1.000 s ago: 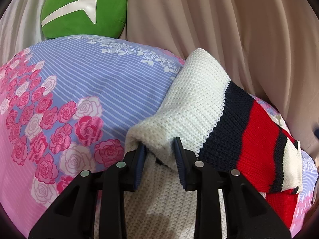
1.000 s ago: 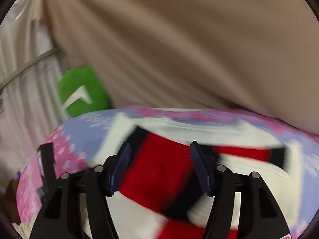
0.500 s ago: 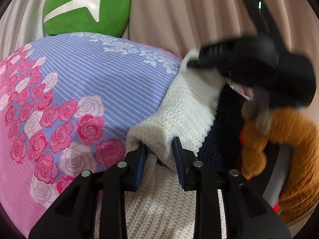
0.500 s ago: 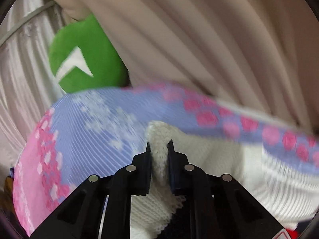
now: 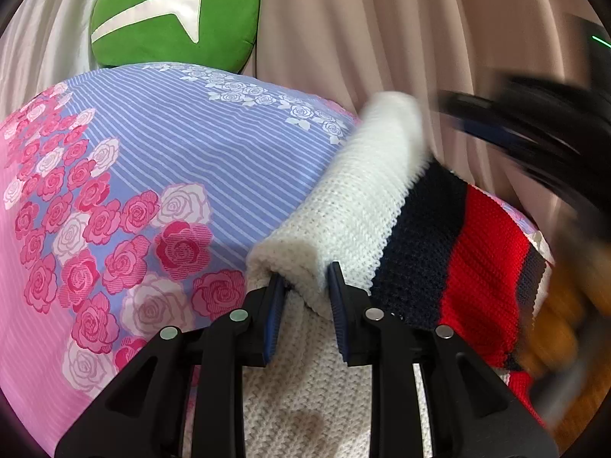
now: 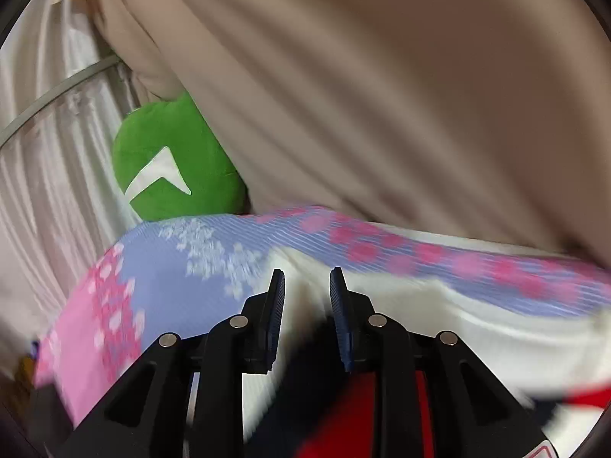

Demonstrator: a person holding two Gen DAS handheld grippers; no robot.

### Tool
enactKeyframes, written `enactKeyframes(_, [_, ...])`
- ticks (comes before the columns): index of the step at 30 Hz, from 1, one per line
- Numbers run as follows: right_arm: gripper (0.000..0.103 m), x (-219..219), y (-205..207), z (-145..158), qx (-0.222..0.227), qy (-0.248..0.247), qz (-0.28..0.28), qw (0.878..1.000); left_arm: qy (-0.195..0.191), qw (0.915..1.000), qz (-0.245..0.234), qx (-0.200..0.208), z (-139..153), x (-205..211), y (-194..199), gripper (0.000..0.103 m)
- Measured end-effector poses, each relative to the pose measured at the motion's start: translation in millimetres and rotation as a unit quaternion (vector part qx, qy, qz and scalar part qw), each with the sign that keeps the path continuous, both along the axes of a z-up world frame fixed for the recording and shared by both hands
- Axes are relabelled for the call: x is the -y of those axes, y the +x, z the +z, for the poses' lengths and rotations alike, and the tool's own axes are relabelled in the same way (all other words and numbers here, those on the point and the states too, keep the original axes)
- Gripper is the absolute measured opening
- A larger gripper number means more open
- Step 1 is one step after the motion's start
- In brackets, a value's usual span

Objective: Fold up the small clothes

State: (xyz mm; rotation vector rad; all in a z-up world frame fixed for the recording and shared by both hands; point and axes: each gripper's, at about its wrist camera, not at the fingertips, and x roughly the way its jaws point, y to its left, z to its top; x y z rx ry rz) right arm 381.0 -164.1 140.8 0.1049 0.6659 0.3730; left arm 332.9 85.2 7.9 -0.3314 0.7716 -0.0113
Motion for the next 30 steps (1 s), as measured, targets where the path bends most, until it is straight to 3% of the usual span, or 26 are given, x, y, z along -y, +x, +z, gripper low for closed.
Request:
enactKeyframes(3, [0.024, 25.9, -62.5, -4.3, -0.001, -0.031, 0.012, 0.999, 0.003, 1.0, 0.0, -0.001, -0.1, 0.6, 1.1, 0.024])
enactKeyframes(5, [0.02, 46.7, -90.6, -30.9, -0.039, -0.072, 0.017, 0.997, 0.004, 1.0, -0.001, -0.001, 0.0, 0.5, 1.4, 0.023])
enactKeyframes(7, [0.017, 77.0, -105.8, -63.8, -0.075, -0.13, -0.026, 0.988, 0.005, 1.0, -0.001, -0.001, 0.3, 1.6, 0.6, 0.024])
enactKeyframes(9, [0.015, 132.0, -125.2, -71.1, -0.076, -0.057, -0.051, 0.994, 0.007, 1.0, -0.003, -0.001, 0.6, 3.4, -0.1, 0.024])
enactKeyframes(11, [0.013, 191.3, -147.6, -63.6, -0.075, -0.039, -0.159, 0.984, 0.009, 0.9999, -0.004, -0.001, 0.8, 3.1, 0.5, 0.024])
enactKeyframes(13, [0.018, 236.5, -169.8, -57.6, -0.071, -0.047, -0.249, 0.965, 0.011, 0.9999, -0.004, -0.001, 0.8, 3.5, 0.5, 0.024])
enactKeyframes(14, [0.025, 252.3, -178.8, -55.1, -0.073, -0.021, -0.265, 0.961, 0.014, 0.9999, -0.004, -0.001, 1.0, 4.1, 0.5, 0.024])
enactKeyframes(16, [0.025, 273.9, -195.4, -48.4, -0.065, 0.072, -0.252, 0.963, 0.016, 0.9999, -0.004, -0.001, 1.0, 3.9, 0.8, 0.024])
enactKeyframes(20, [0.039, 263.0, -190.4, -44.7, -0.063, 0.102, -0.222, 0.968, 0.019, 0.9998, -0.005, 0.0, 1.6, 3.9, 0.9, 0.024])
enactKeyframes(23, [0.04, 241.1, -161.9, -60.5, -0.097, 0.077, -0.205, 0.971, 0.02, 0.9998, -0.007, 0.0, 2.2, 7.1, 0.4, 0.024])
enactKeyframes(25, [0.015, 228.2, -158.4, -61.4, -0.092, 0.05, -0.22, 0.97, 0.023, 0.9997, -0.008, 0.0, 2.6, 9.2, 0.1, 0.024])
enactKeyframes(26, [0.009, 226.5, -163.9, -53.6, -0.071, 0.052, -0.223, 0.971, 0.023, 0.9997, -0.008, 0.0, 2.6, 9.4, 0.1, 0.024])
enactKeyframes(28, [0.008, 227.0, -186.1, -26.9, -0.006, 0.069, -0.227, 0.971, 0.024, 0.9997, -0.008, 0.0, 2.8, 10.2, 0.3, 0.024])
enactKeyframes(30, [0.008, 231.1, -197.9, -14.0, 0.02, 0.066, -0.234, 0.97, 0.03, 0.9995, -0.009, 0.0, 3.2, 13.0, 0.3, 0.026])
